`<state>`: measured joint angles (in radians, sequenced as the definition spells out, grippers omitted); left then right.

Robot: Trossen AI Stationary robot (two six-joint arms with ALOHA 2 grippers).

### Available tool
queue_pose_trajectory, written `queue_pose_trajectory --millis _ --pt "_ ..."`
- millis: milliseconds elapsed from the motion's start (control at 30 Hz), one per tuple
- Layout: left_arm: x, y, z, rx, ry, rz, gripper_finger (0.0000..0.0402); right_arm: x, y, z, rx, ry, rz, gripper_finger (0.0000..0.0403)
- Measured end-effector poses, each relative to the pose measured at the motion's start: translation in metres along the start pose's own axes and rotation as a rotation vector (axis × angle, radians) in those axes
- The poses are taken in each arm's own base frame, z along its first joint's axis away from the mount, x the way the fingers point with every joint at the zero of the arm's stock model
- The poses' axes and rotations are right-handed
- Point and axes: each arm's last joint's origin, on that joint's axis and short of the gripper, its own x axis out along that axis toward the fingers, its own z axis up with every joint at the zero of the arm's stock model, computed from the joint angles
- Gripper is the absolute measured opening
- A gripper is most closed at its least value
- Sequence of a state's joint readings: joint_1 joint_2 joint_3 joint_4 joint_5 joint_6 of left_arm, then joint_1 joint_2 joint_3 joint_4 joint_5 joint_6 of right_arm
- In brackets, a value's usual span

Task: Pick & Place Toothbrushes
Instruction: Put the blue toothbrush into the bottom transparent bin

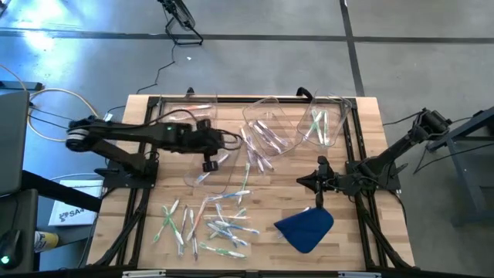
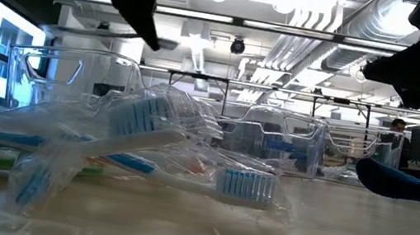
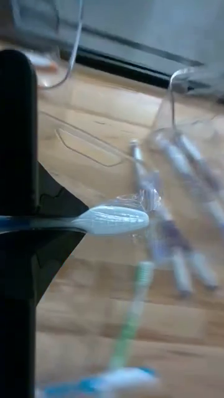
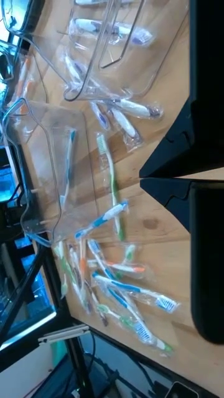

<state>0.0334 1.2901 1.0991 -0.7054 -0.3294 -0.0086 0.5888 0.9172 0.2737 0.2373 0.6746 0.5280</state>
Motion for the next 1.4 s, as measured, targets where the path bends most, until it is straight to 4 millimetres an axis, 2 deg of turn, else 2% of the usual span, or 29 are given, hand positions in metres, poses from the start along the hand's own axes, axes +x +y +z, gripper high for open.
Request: queue_pose_trajectory --millis 100,233,400,700,967,1400 --pt "-0.002 0.000 -0.002 -0.125 -0.099 -0.015 0.0007 0.000 0.000 0.000 0.001 -0.002 0.000 0.0003" --pt "0.001 -0.001 -0.006 -0.190 -0.076 -0.033 0.0007 0.000 0.000 0.000 -0.005 -0.001 -0.004 0.0003" --pt "0.015 -0.006 -0.007 -0.228 -0.028 -0.025 0.0007 0.000 0.000 0.000 -0.006 0.001 -0.005 0.0003" --pt "0.050 -0.020 0.008 -0.291 -0.103 -0.023 0.0007 0.000 -0.001 -0.002 -0.016 0.014 -0.012 0.0003" --pt "0.074 -0.028 -0.005 -0.344 0.040 0.020 0.0008 0.000 -0.002 -0.003 -0.024 0.023 -0.016 0.0003" --pt "0.079 -0.028 -0.007 -0.317 0.061 0.056 0.0016 0.000 -0.002 -0.004 -0.028 0.032 -0.021 0.0003"
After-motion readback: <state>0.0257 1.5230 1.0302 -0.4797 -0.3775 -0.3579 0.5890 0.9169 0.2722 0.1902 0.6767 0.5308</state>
